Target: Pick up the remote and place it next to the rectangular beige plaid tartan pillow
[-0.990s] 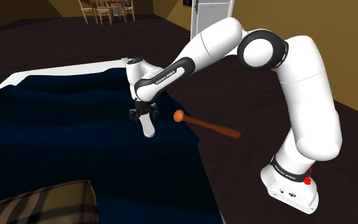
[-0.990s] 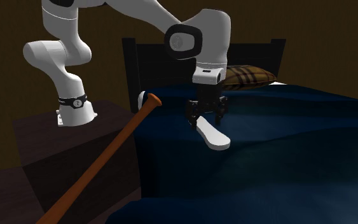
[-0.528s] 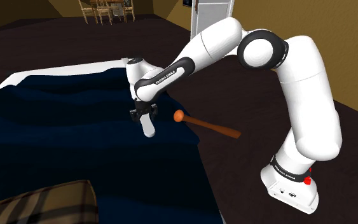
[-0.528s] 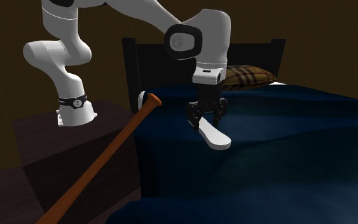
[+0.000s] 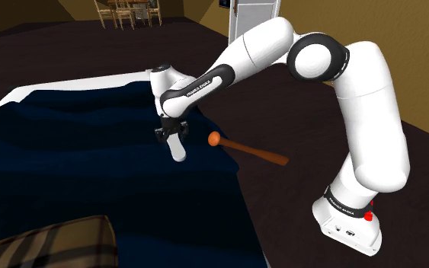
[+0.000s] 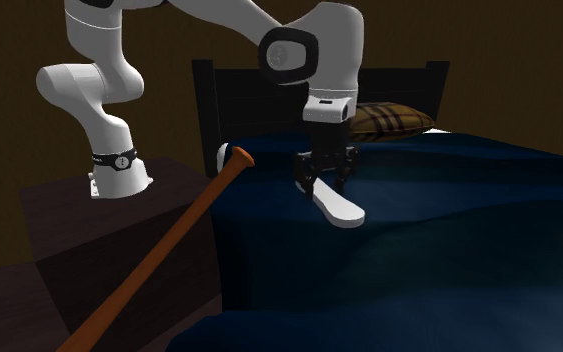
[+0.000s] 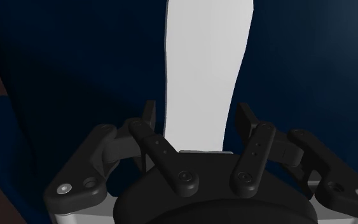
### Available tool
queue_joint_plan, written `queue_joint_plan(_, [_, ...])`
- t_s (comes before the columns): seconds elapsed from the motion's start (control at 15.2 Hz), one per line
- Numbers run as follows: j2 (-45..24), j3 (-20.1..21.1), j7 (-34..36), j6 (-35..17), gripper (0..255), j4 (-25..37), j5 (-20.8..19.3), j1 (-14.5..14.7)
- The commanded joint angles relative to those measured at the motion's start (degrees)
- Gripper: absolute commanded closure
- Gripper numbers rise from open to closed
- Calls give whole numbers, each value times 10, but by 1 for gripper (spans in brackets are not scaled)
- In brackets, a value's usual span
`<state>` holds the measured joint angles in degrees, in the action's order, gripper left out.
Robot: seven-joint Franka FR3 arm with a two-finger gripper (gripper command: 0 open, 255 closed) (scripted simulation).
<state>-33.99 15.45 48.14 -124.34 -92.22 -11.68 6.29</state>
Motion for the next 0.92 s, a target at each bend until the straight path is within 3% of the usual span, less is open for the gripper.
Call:
queue_joint_plan(0.0, [7,2,-2,11,255,4,3,-1])
queue_joint_plan(0.86, [50,10,-13,89,255,41,18,-5])
